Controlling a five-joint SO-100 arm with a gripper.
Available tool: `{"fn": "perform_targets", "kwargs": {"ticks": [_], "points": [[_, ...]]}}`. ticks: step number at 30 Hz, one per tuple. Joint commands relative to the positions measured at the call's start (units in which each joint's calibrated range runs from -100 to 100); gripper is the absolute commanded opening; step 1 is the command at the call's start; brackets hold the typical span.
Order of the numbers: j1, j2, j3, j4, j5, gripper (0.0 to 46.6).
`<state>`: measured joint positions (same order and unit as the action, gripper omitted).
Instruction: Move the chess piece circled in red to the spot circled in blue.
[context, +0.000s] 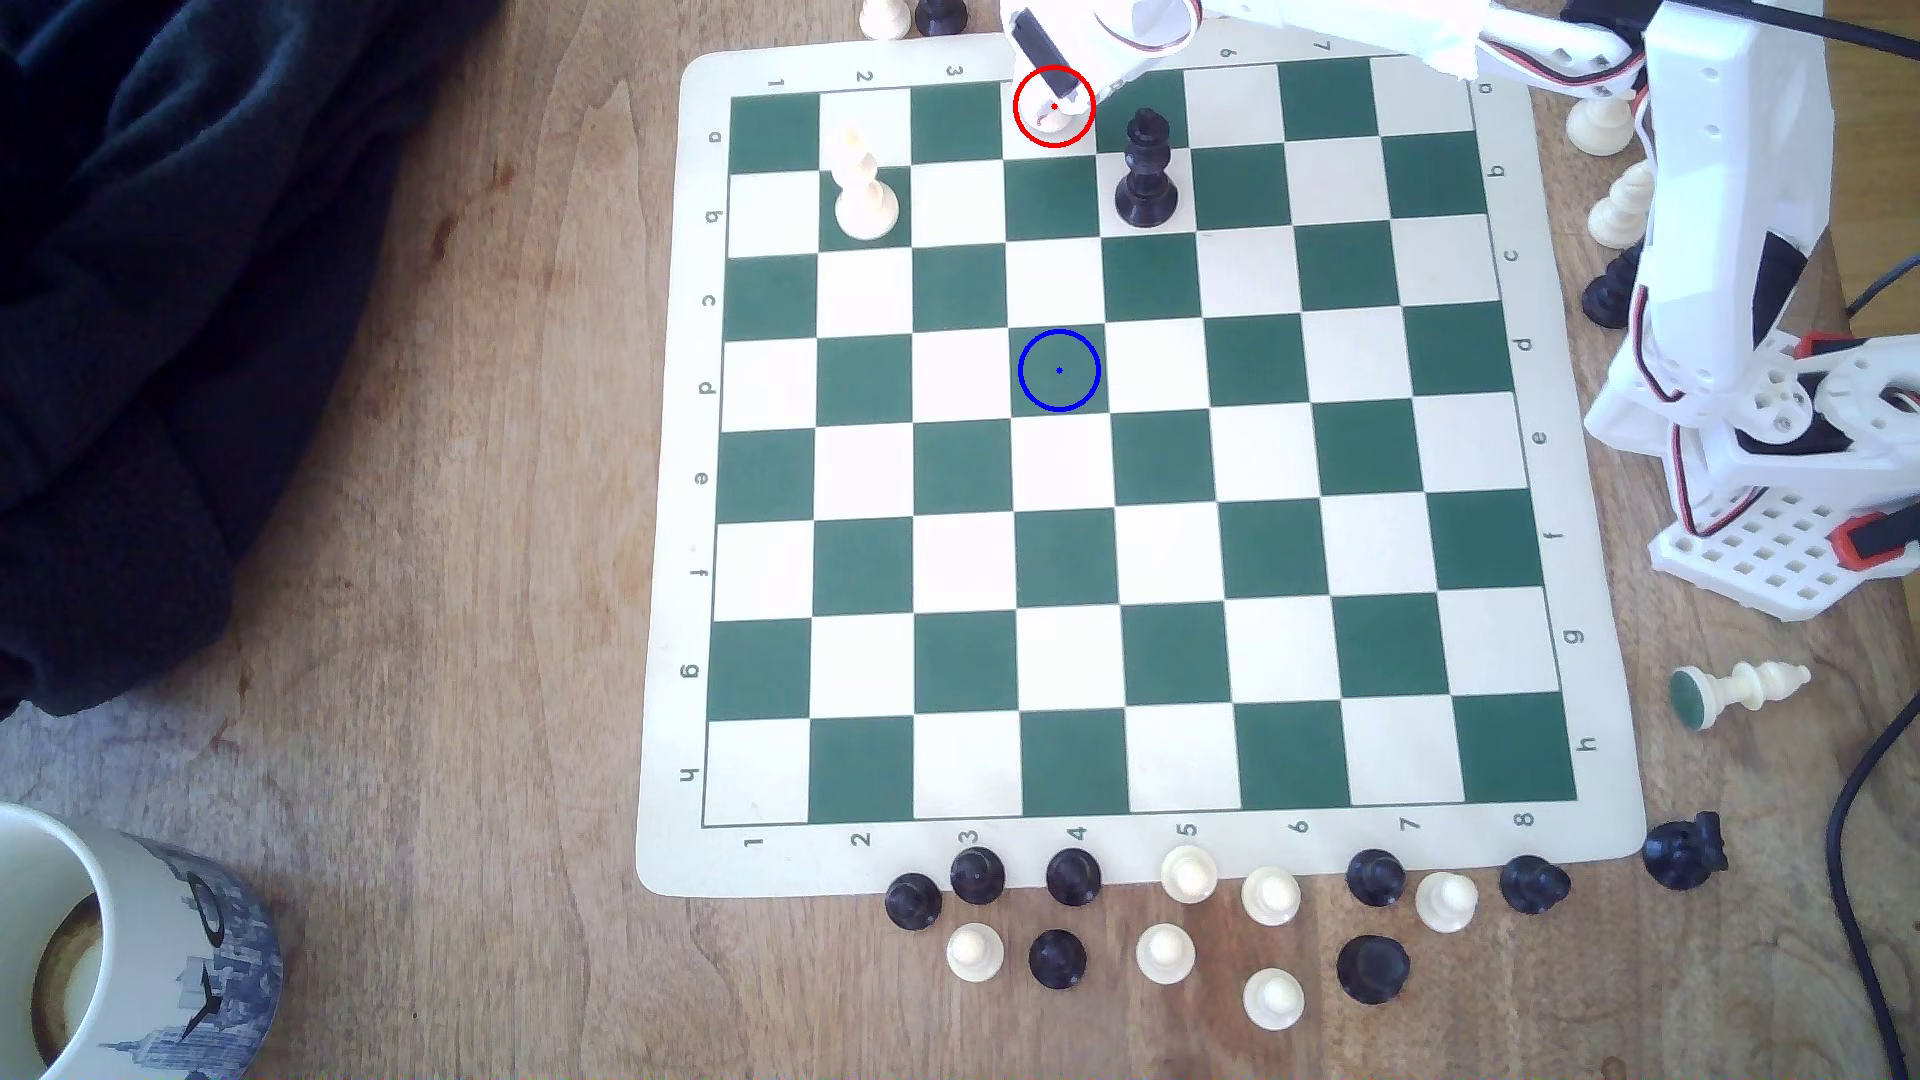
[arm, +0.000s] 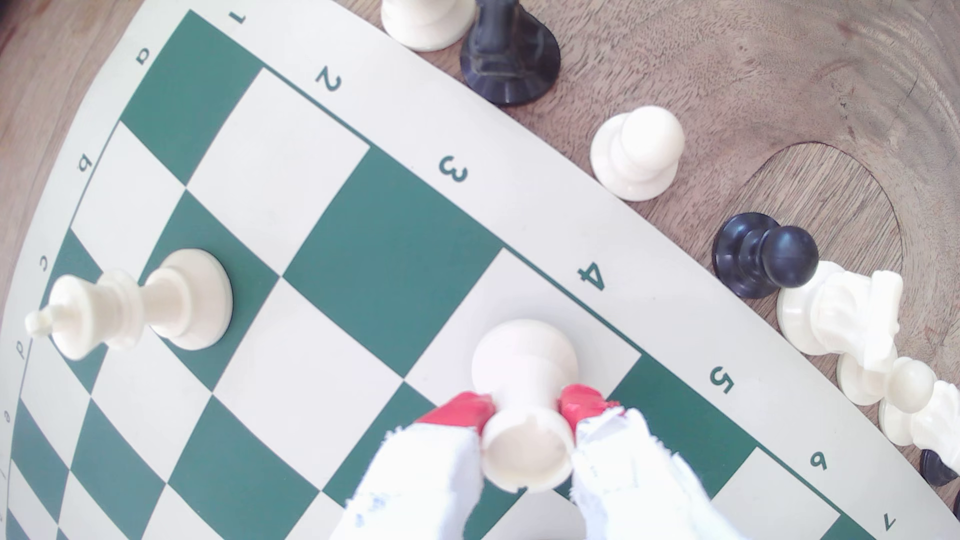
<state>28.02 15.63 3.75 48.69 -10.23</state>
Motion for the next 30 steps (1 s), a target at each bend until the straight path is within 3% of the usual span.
{"fn": "perform_targets", "kwargs": {"ticks": [1, 11, 16, 23, 30], "points": [[0.4, -7.2, -4.7, 0.3, 0.4, 0.2], [-0.4, -20.6, -5.6, 3.1, 2.0, 0.2], [-7.0, -28.3, -4.8, 10.0, 2.5, 0.2], [-15.4, -27.5, -4.6, 17.2, 2.3, 0.2], [-17.0, -20.0, -3.3, 19.3, 2.3, 0.2]]}}
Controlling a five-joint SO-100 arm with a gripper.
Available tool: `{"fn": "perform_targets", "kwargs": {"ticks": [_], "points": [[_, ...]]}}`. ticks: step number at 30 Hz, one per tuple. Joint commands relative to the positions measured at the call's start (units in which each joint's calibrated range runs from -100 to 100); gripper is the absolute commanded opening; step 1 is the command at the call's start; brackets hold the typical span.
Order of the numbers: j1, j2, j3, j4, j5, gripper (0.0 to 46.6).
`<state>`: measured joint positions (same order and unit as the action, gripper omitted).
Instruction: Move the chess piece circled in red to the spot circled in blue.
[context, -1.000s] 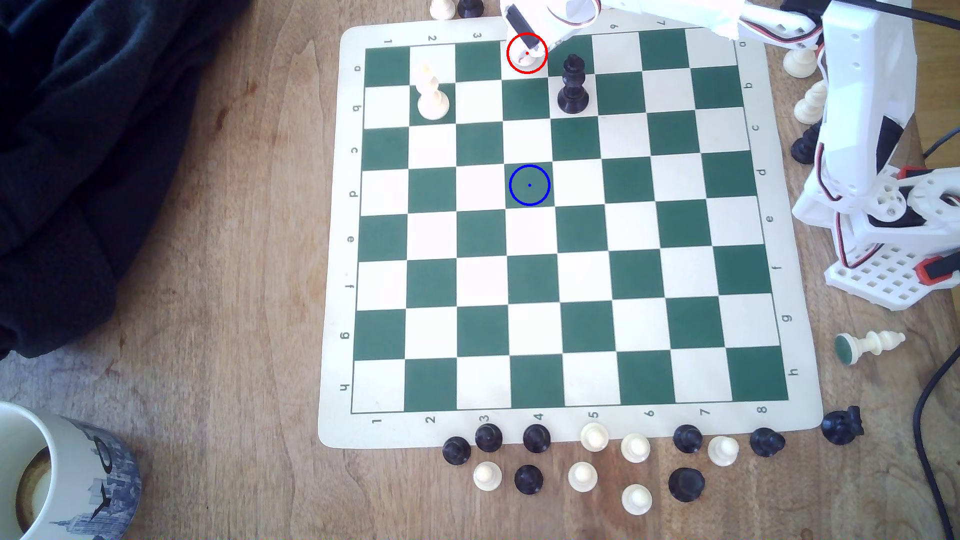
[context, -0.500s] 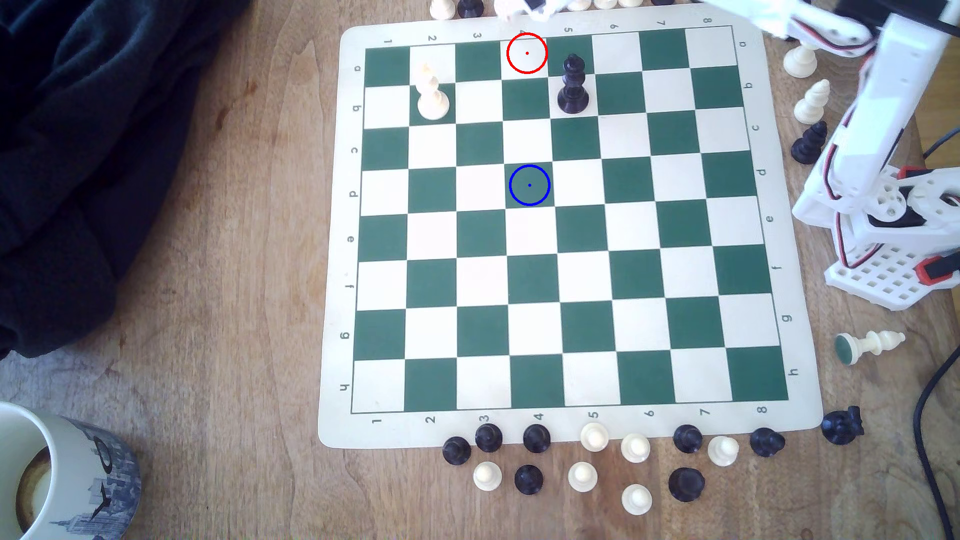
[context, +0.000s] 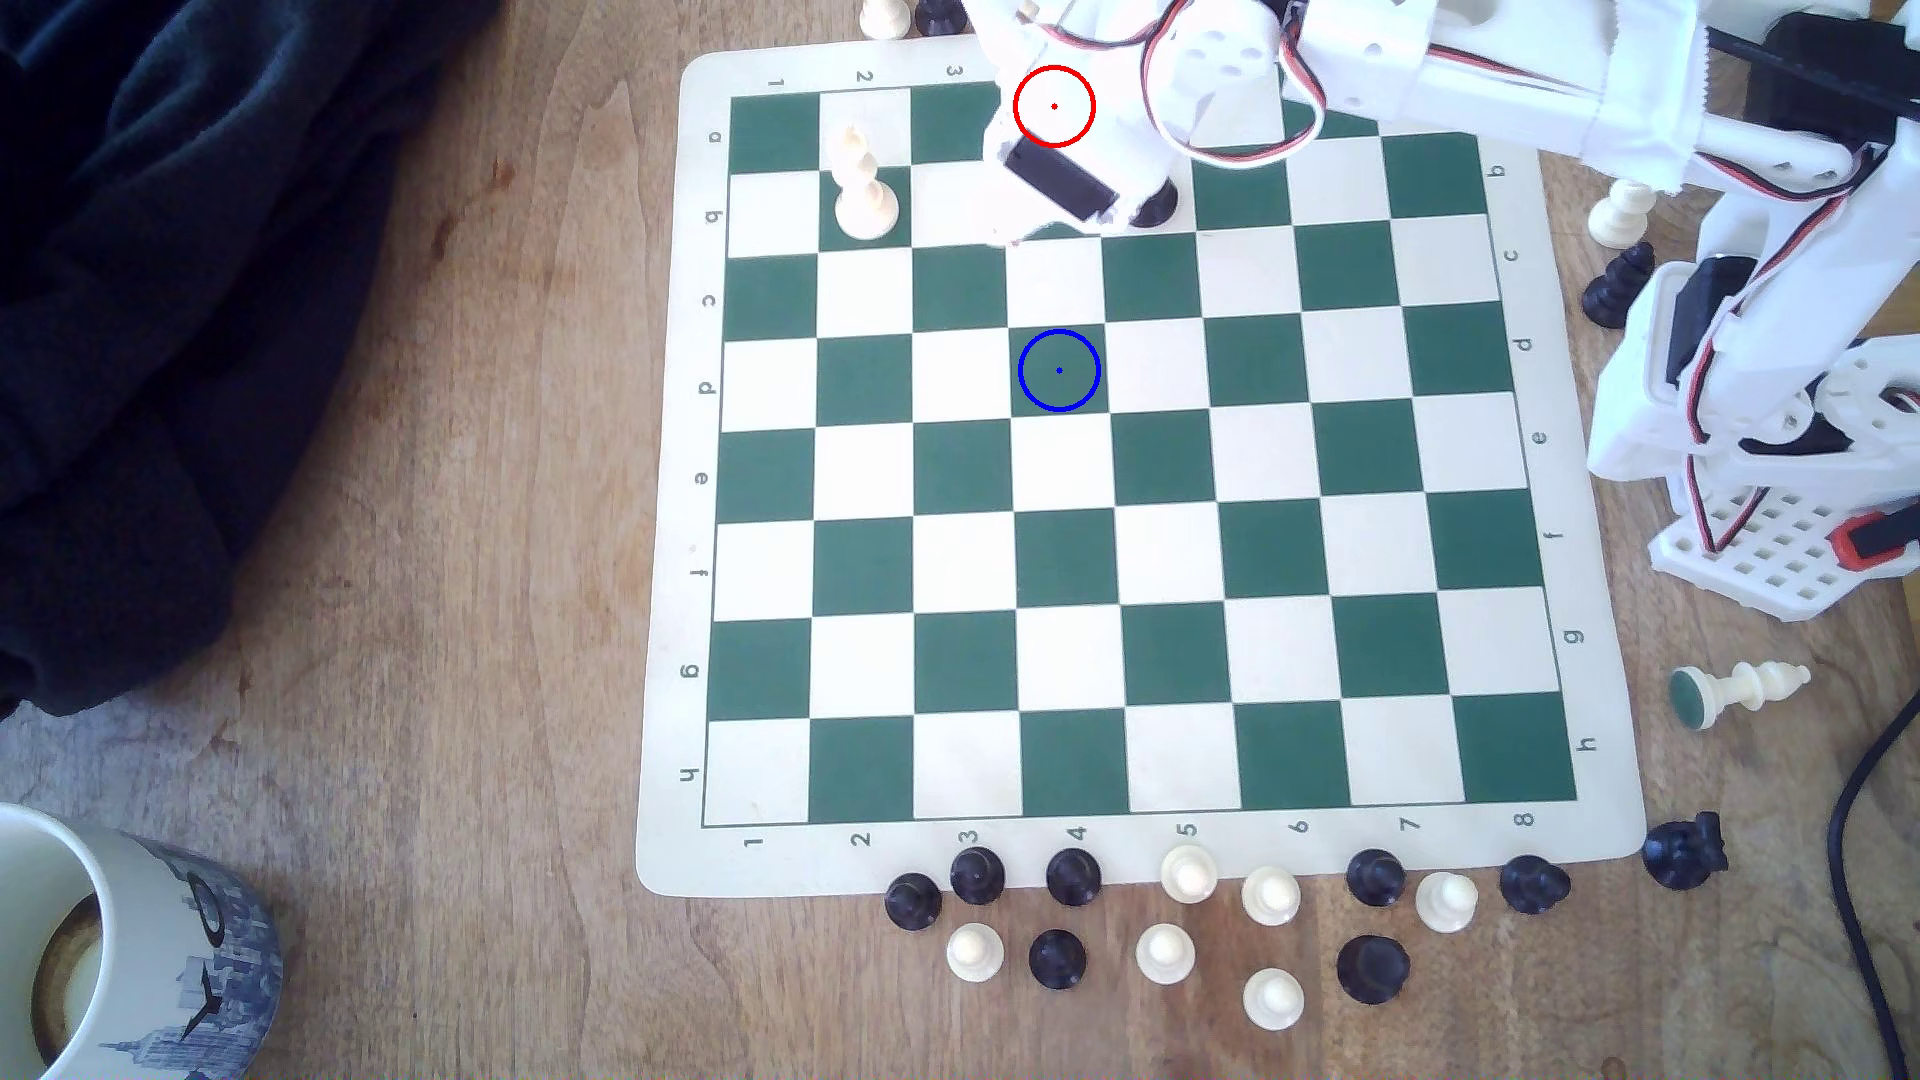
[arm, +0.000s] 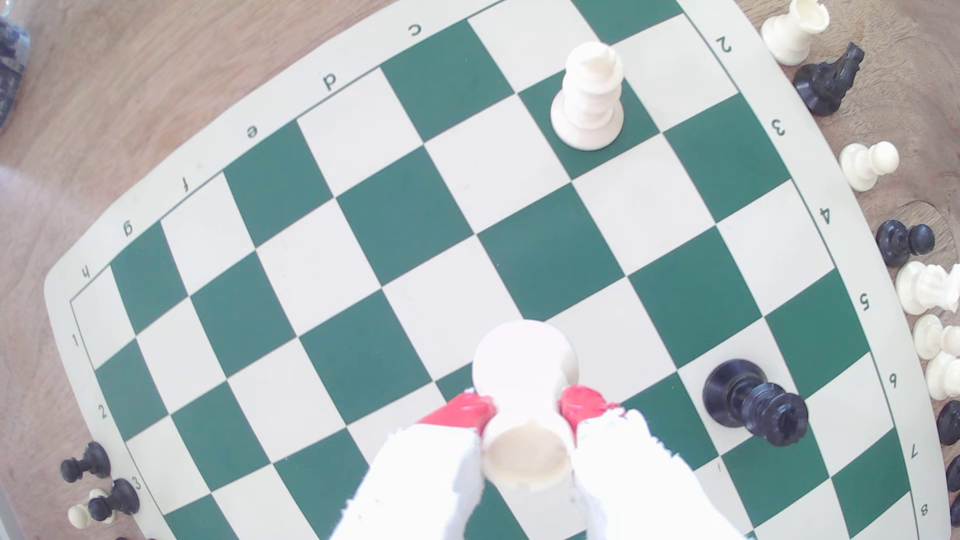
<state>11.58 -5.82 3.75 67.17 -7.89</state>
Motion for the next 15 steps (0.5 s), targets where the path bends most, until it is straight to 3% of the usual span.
{"fn": "perform_targets", "kwargs": {"ticks": [1, 15], "points": [[-0.5, 2.3, -3.1, 0.9, 0.0, 0.2], [-2.2, 10.7, 2.0, -1.3, -0.7, 0.2]]}}
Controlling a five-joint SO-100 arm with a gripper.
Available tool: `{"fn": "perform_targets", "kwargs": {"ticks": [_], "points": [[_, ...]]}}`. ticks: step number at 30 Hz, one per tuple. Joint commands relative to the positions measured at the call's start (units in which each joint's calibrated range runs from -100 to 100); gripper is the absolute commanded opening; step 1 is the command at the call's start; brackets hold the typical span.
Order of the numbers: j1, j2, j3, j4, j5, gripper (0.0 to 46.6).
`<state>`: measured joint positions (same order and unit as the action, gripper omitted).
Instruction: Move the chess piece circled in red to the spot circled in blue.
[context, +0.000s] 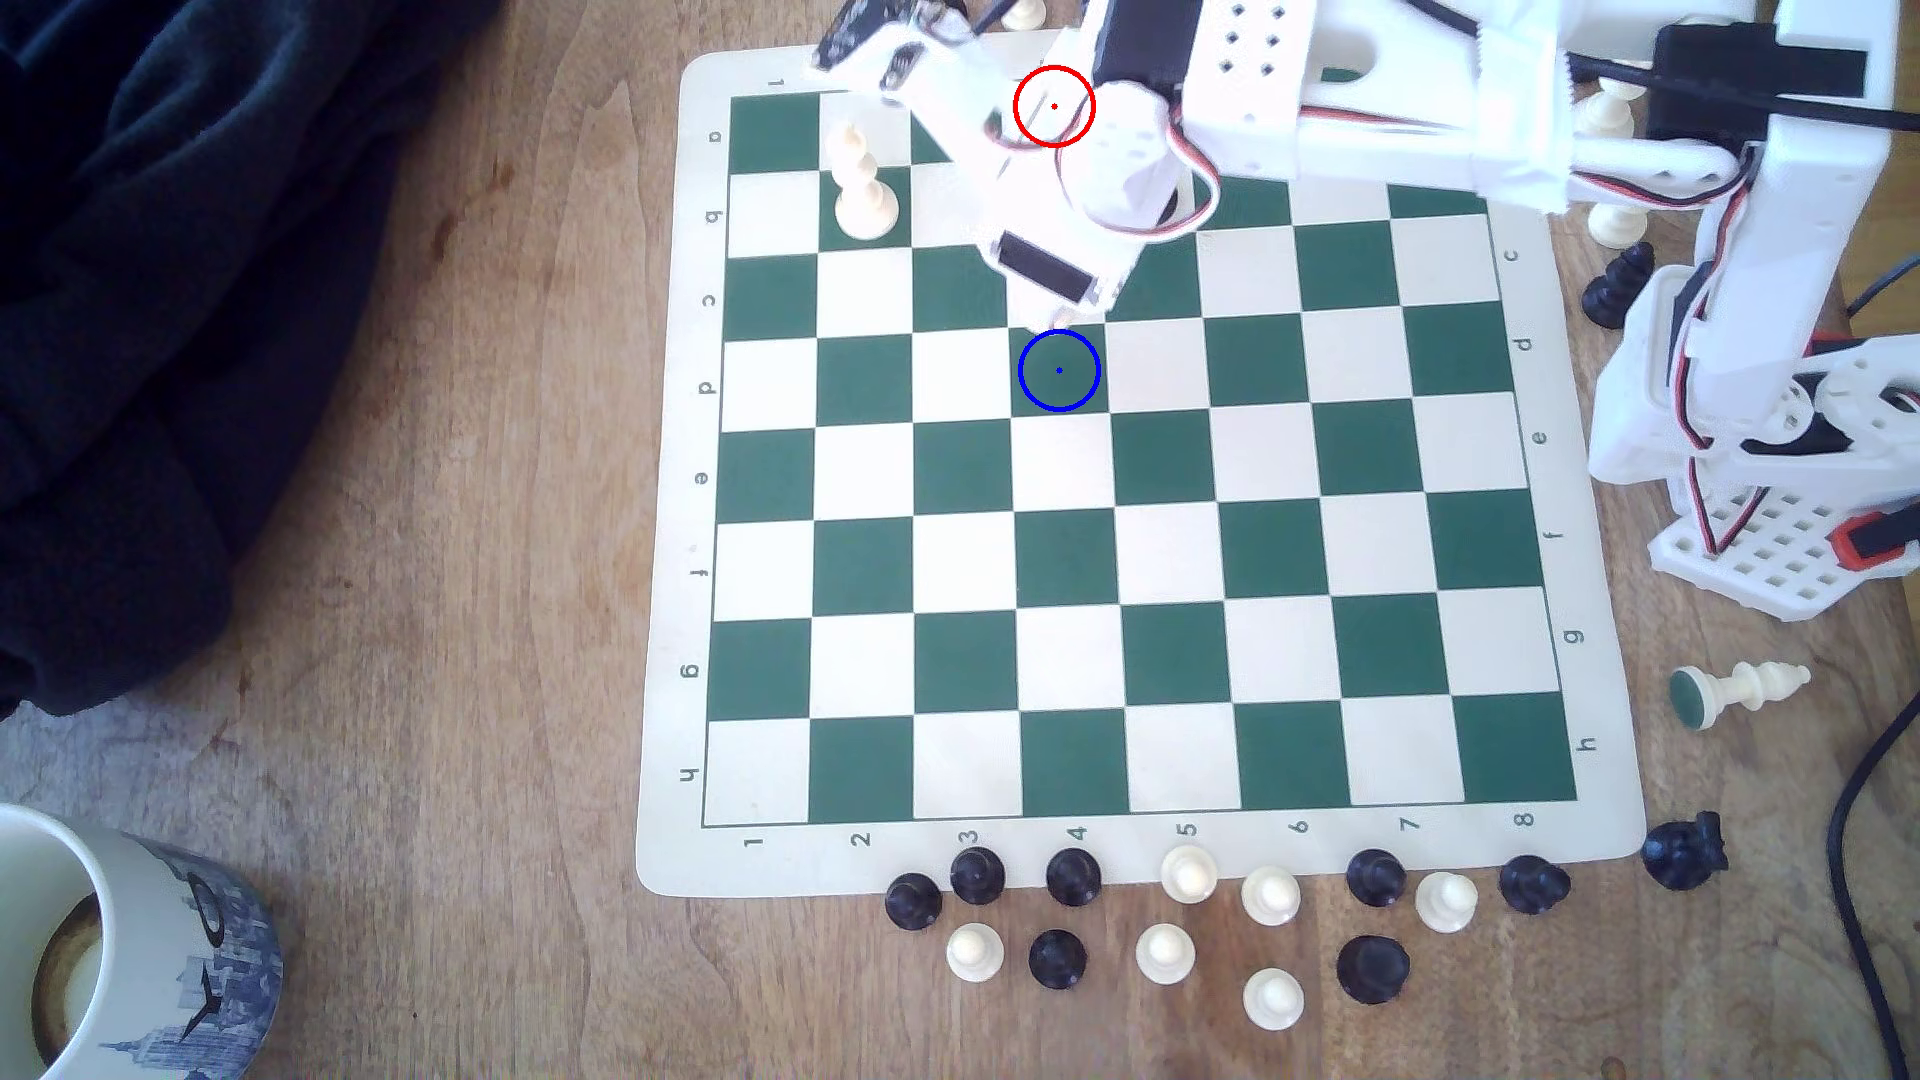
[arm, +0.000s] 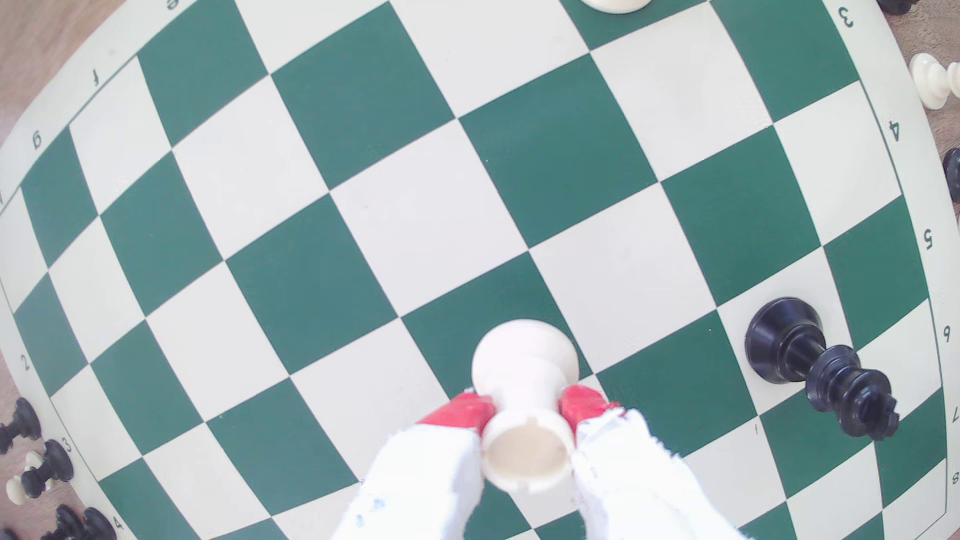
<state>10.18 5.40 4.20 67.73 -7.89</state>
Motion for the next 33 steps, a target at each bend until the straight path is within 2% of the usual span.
{"fn": "perform_targets", "kwargs": {"ticks": [1, 33], "points": [[-0.8, -0.1, 1.7, -1.9, -0.8, 0.2], [-2.0, 5.5, 0.6, -5.6, -1.4, 0.2]]}}
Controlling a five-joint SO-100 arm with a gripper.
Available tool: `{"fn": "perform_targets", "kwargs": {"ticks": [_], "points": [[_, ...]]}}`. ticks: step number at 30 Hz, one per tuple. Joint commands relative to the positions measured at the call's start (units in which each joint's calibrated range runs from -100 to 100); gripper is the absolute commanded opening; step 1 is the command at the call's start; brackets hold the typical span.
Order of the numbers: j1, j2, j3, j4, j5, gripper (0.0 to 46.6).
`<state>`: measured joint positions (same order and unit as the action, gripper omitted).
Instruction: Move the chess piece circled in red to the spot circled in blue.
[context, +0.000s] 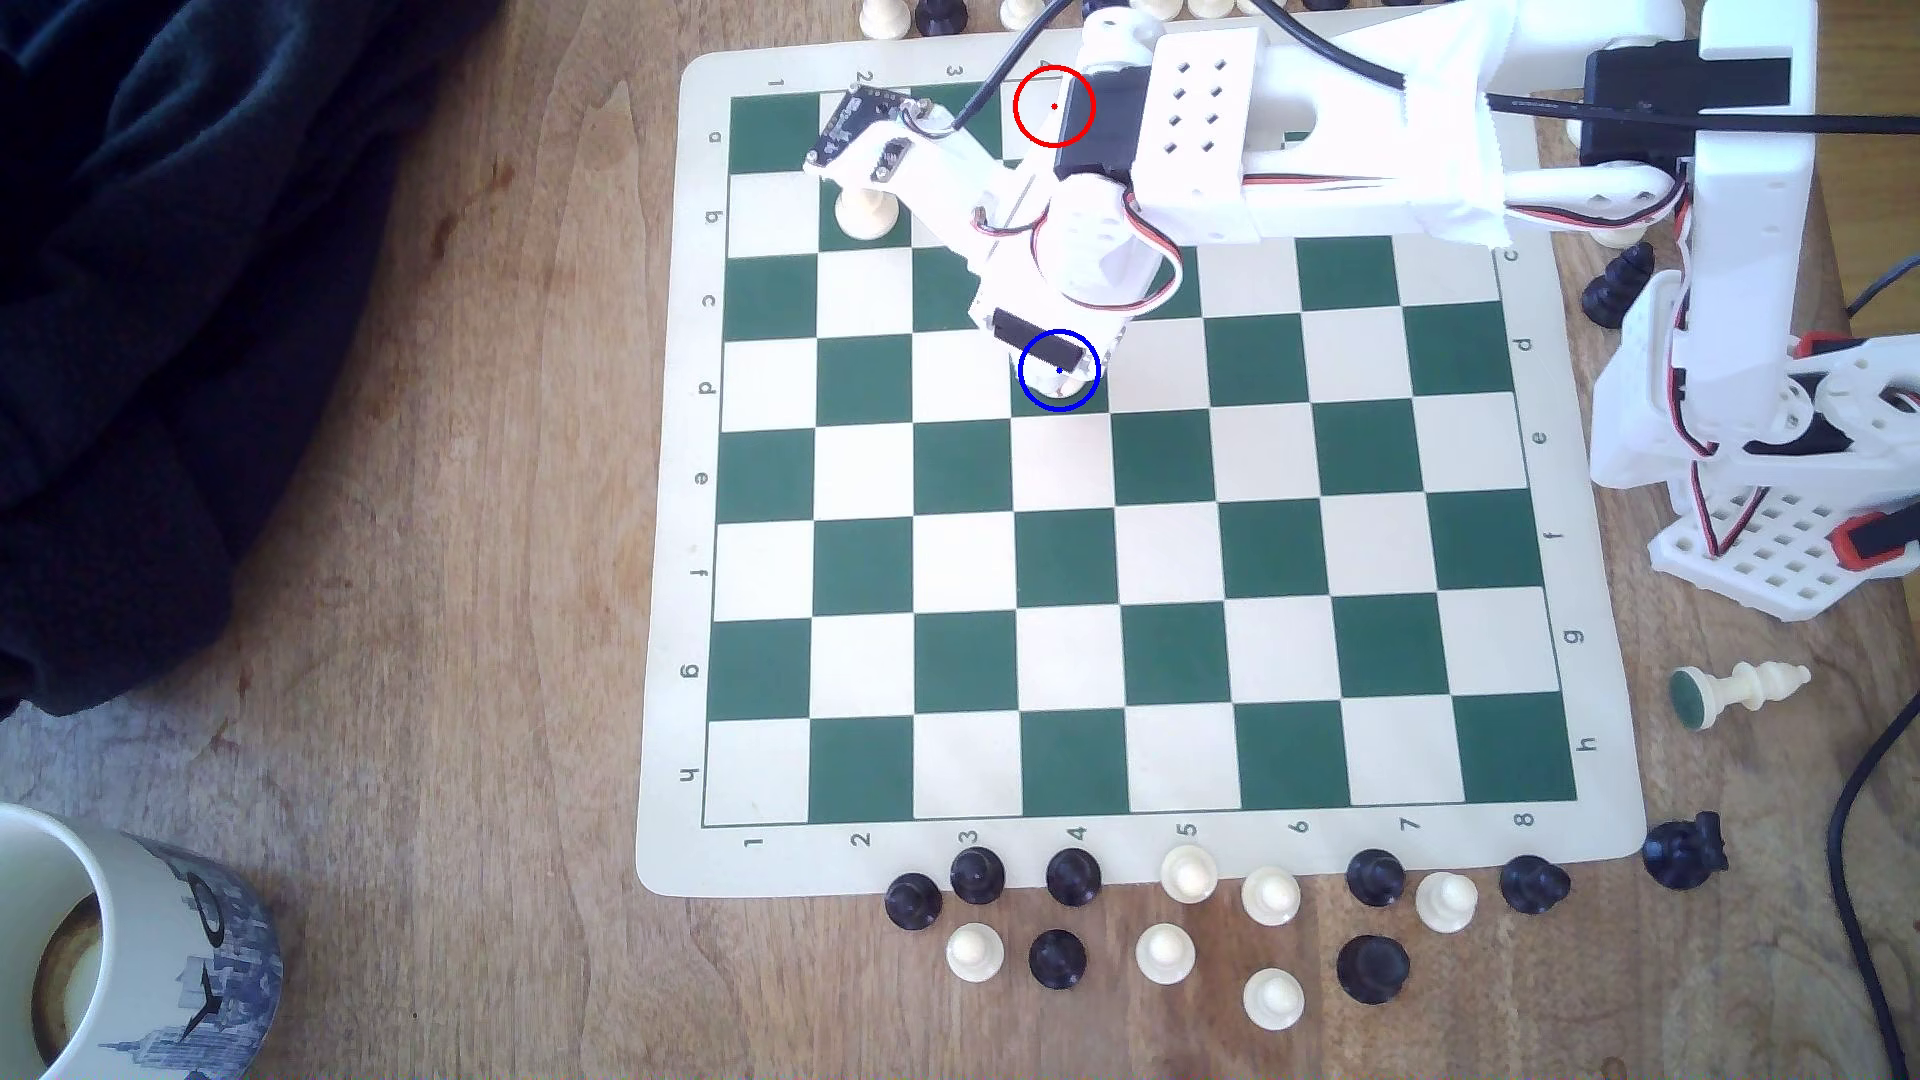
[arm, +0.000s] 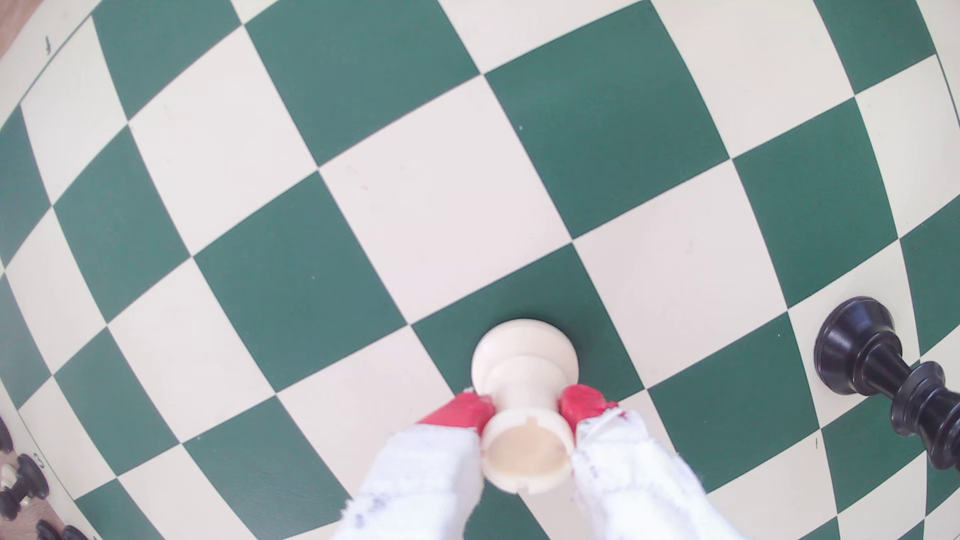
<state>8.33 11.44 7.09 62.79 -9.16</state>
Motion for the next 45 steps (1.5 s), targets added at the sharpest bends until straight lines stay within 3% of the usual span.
{"fn": "perform_targets", "kwargs": {"ticks": [1, 8, 11, 13, 15, 30, 33, 35, 38, 45], "points": [[-0.2, -0.4, -2.3, -0.7, -0.1, 0.2], [-0.1, 0.4, -2.4, -1.1, -0.1, 0.2], [0.2, 0.4, -2.4, -1.5, -0.2, 6.4], [0.5, -1.1, -1.7, -1.5, -0.7, 13.8], [0.9, -3.5, 0.1, -3.2, -1.2, 16.6], [3.8, -23.9, 8.1, -4.9, -0.8, 16.4], [4.1, -34.7, 18.6, -9.7, -0.7, 16.3], [4.0, -45.5, 31.8, -17.9, 0.5, 15.9], [4.1, -50.4, 37.6, -20.9, 0.5, 15.3], [4.8, -67.8, 61.3, -48.8, 1.6, 7.8]]}}
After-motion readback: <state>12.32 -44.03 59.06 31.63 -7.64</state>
